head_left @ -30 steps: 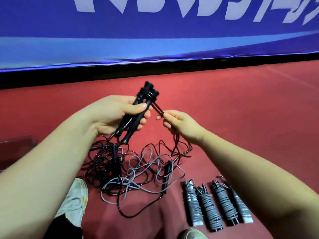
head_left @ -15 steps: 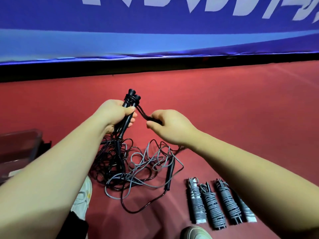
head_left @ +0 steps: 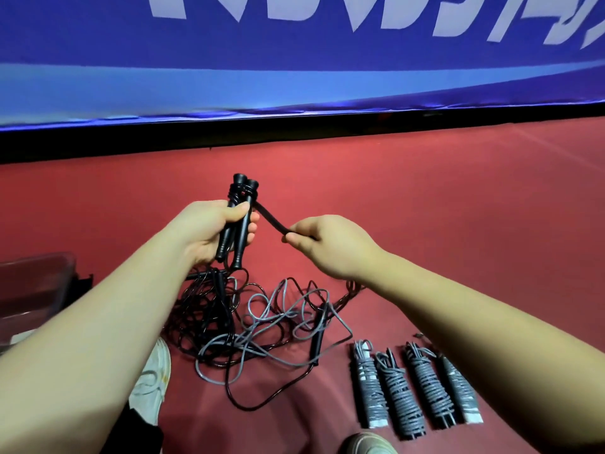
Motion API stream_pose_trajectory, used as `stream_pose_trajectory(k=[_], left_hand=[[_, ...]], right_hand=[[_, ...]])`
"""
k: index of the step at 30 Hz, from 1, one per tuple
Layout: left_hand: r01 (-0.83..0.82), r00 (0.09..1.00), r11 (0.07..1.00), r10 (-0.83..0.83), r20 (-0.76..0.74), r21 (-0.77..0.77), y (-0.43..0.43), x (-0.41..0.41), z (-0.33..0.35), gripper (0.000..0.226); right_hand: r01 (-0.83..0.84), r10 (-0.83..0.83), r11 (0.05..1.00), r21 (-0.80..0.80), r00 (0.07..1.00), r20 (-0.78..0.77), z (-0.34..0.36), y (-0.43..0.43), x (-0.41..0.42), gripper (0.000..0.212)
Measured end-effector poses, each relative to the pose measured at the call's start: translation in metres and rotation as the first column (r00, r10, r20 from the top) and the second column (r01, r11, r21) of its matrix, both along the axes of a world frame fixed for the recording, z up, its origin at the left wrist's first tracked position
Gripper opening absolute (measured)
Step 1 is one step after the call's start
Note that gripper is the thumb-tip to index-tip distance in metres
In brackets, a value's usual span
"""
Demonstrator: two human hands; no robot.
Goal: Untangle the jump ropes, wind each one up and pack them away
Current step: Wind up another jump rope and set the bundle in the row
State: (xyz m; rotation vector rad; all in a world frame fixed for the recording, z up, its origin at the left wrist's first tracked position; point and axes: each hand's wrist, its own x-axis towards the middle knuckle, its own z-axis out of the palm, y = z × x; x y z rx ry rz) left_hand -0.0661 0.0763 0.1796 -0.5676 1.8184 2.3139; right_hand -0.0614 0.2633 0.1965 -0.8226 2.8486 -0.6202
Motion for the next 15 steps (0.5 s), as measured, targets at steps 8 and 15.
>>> stream_pose_trajectory(k=[8,15], left_hand=[[0.148,0.989,0.972,-0.148,0.013,-0.182,0.011,0.001,-0.010,0.015],[0.496,0.805,0.487,-0.569,0.169,-0.719,0.035,0.012,-0.001,0.012]], right_hand=[[-0.088,0.115,0.991,0.104,0.949,-0.294,0.024,-0.008,0.002,0.024],[-0.038,0.105,0.971,0.237,0.955,-0.277,0.043,-0.007,-0.031,0.026]])
